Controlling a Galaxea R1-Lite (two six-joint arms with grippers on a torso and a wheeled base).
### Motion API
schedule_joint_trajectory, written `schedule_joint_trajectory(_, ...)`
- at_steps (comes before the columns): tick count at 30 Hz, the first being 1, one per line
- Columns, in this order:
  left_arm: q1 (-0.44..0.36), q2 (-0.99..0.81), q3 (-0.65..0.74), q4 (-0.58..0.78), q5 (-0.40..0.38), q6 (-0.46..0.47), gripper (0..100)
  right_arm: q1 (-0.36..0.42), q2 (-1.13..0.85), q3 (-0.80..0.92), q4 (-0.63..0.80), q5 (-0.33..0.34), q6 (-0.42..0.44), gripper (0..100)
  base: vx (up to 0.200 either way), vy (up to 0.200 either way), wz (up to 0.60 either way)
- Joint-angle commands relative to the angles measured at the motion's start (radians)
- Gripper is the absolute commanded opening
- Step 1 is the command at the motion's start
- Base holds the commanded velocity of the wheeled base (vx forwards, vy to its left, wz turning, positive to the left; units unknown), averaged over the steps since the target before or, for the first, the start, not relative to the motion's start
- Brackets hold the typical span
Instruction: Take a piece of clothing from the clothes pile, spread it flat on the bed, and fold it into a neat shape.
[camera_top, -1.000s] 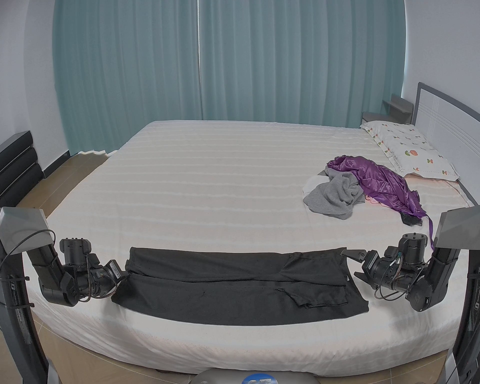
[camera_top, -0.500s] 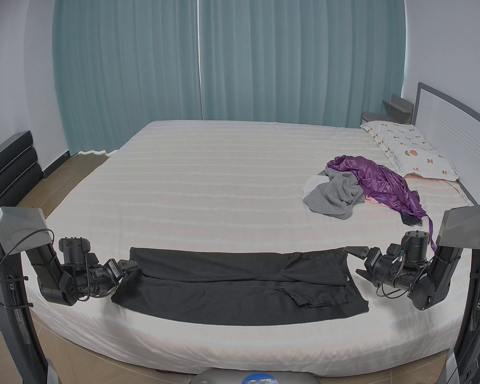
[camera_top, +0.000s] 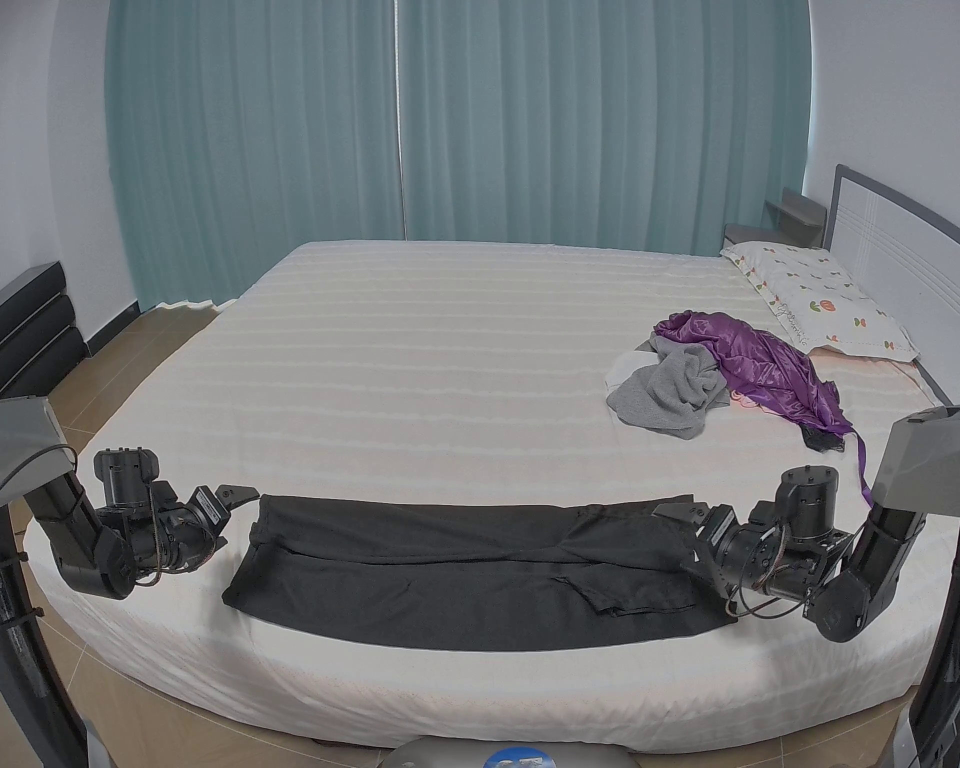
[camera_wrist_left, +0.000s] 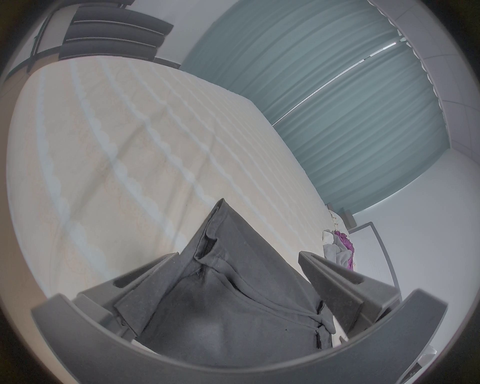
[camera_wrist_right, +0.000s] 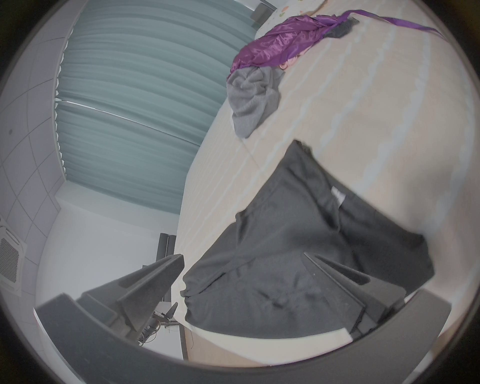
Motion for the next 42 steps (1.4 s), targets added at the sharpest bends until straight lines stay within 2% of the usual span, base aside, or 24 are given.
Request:
schedule_joint_trajectory(1,-0.015,-0.043,0.048,-0.004,-0.001,-0.040,100,0.132,-0.026,0.024,0.018,-0.071,0.053,100,-0.200,0.000,0.00)
schedule_joint_trajectory(4,-0.024,-0.055,0.076,-0.004,-0.001,-0.052,100,0.186,0.004,0.030,0.030,-0.117,0.056,100,-0.200,0.000,0.00)
schedule_joint_trajectory(7,-0.027,-0.046,0.088,-0.004,-0.001,-0.060,100,0.198,0.053,0.020,0.030,-0.159,0.057,100,-0.133,0.000,0.00)
schedule_joint_trajectory(13,-0.033,-0.018,0.078,-0.004,-0.001,-0.107,100,0.198,0.085,0.006,0.028,-0.177,0.057,100,0.000,0.000,0.00)
schedule_joint_trajectory(19,-0.033,0.017,0.061,-0.005,0.005,-0.109,100,0.191,0.128,-0.065,0.033,-0.213,0.057,100,0.000,0.000,0.00)
schedule_joint_trajectory(34,-0.030,0.014,0.058,-0.005,0.011,-0.113,100,0.161,0.177,-0.135,0.056,-0.231,0.056,100,0.000,0.000,0.00)
schedule_joint_trajectory(35,-0.030,0.014,0.058,-0.005,0.011,-0.112,100,0.161,0.177,-0.149,0.087,-0.243,0.057,0,0.000,0.000,0.00)
schedule_joint_trajectory(42,-0.030,0.012,0.059,-0.005,0.011,-0.110,100,0.168,0.165,-0.141,0.094,-0.256,0.059,0,0.000,0.000,0.00)
